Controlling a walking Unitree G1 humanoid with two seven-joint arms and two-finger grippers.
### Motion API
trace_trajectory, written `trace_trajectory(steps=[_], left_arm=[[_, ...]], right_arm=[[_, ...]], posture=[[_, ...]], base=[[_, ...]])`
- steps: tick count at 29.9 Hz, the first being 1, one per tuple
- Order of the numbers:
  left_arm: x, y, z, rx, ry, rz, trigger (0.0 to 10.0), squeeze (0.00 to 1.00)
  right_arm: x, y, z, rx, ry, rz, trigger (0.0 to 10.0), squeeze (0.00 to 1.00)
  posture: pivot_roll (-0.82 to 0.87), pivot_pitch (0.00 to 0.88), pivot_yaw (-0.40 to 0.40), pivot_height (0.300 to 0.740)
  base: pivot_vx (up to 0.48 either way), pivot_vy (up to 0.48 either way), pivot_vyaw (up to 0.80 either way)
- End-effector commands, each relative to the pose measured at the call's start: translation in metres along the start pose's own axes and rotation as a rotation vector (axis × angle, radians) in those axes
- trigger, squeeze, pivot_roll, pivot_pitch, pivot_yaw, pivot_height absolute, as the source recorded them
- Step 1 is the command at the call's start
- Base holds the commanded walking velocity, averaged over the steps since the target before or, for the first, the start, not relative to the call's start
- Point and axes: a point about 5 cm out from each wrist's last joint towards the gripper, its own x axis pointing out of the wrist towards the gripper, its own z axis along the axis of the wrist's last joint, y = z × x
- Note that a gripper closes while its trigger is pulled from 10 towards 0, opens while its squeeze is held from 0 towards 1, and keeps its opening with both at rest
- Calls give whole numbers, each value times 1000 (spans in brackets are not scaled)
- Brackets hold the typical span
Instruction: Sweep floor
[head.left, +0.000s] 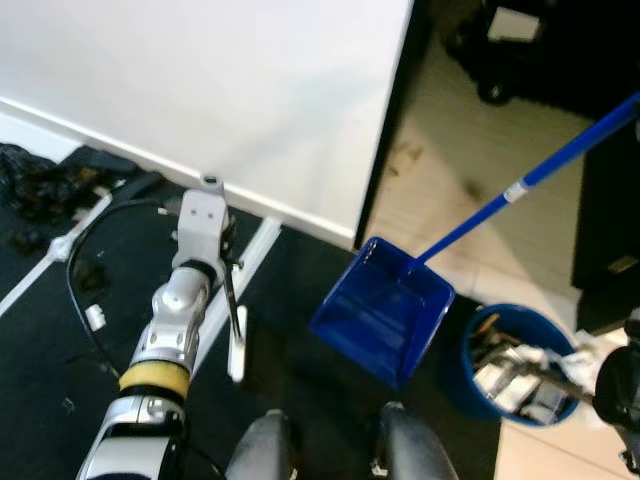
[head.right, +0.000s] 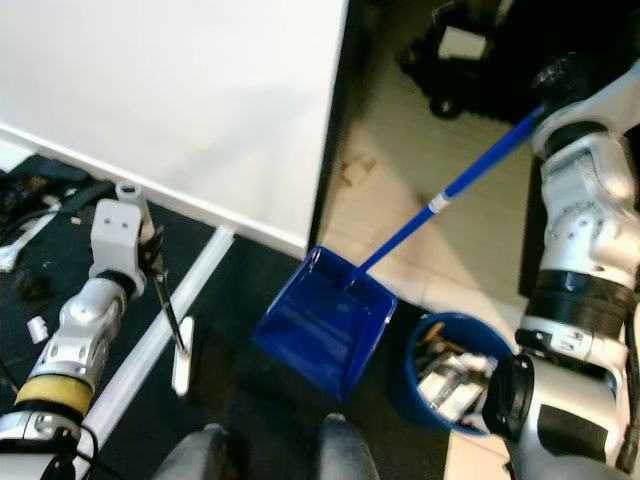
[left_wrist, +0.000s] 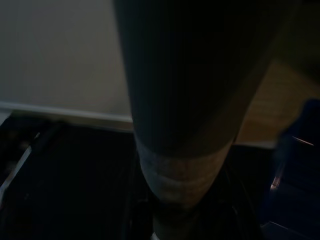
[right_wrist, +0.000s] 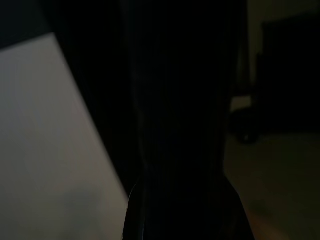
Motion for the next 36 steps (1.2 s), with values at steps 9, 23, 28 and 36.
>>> trace_trajectory(steps=[9, 23, 28, 36], left_arm=[[2, -3, 4, 53, -20, -30, 10000, 0], [7, -12, 6, 40, -20, -51, 10000, 0], [9, -16, 8, 65, -32, -64, 10000, 0], [8, -32, 10, 72, -68, -124, 10000, 0]], right_arm=[[-27, -45, -45, -31, -17, -340, 10000, 0], [-52, -63, -87, -119, 10, -488, 10000, 0], [-61, -68, -106, -148, 61, -551, 10000, 0], [-66, -59, -128, -134, 60, -690, 10000, 0]], posture=[[57, 49, -47, 740], [59, 64, -41, 740], [57, 71, -38, 740], [58, 119, -38, 740]], base=[[0, 0, 0], [0, -343, 0], [0, 0, 0], [0, 0, 0]])
